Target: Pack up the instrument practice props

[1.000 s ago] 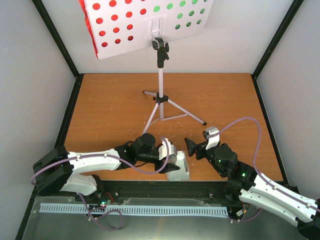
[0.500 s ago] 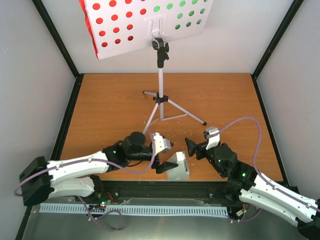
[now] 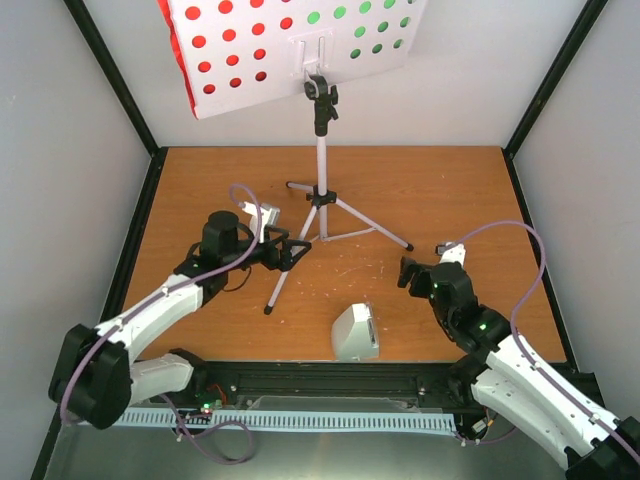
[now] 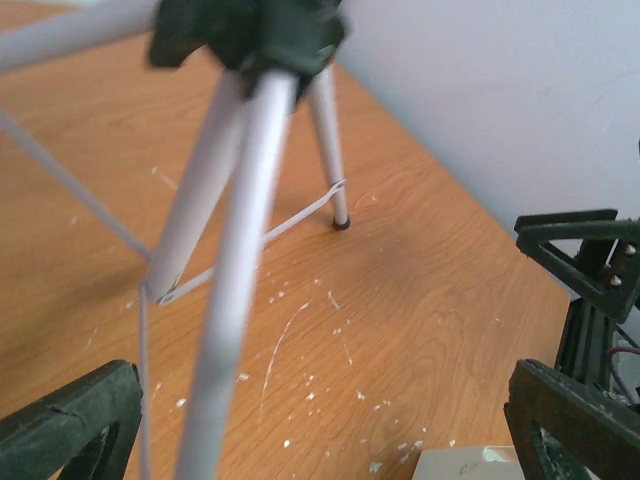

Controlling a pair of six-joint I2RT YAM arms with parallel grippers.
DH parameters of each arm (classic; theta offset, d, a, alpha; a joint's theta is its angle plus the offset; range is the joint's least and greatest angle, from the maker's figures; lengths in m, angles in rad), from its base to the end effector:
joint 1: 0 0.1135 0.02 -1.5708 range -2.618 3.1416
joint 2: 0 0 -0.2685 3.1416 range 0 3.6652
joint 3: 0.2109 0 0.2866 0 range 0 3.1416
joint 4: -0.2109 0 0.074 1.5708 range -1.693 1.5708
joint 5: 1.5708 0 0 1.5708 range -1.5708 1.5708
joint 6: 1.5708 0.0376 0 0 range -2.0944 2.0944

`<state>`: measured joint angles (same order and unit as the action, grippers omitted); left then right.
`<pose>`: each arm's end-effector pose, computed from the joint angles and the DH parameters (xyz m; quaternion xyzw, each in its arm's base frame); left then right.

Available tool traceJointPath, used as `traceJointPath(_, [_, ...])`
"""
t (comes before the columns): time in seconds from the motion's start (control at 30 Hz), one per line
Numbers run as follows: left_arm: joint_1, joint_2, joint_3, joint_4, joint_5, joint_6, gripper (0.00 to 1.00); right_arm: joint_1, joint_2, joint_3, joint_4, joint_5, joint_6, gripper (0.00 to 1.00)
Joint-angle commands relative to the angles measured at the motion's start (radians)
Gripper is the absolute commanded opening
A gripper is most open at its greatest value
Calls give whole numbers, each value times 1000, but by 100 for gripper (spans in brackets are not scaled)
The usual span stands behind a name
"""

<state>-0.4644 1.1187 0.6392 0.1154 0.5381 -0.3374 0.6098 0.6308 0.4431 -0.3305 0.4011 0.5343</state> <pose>0.2402 -0.1419 0.2411 0.2009 0.7826 -0.4150 0.4182 0.1593 0.0934 0.2247 0.0680 0.8505 0.1217 0.5071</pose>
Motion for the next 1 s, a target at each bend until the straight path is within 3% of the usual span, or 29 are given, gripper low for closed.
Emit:
traceJointPath(0.0, [61,92,65,70,191,-64,99,-57,-20,-47,7,-147,61,100])
traceJointPath(0.27, [69,314,291,-20,171,-22,95,-66,-11,-44,-46,-168,66,100])
traceJointPath(0.47, [69,359,310,16,205,32,69,-68,-35,-65,-54,-168,83,100])
traceJointPath(0.77, [69,441,333,44,263,41,44,-69,-12,-54,-55,-159,78,100])
traceJointPath(0.83, [69,442,332,43,237,44,32,-68,-14,-55,-59,-157,82,100])
traceJointPath(0.97, [69,418,320,-7,82,44,18,-70,-22,-57,-59,-158,83,100])
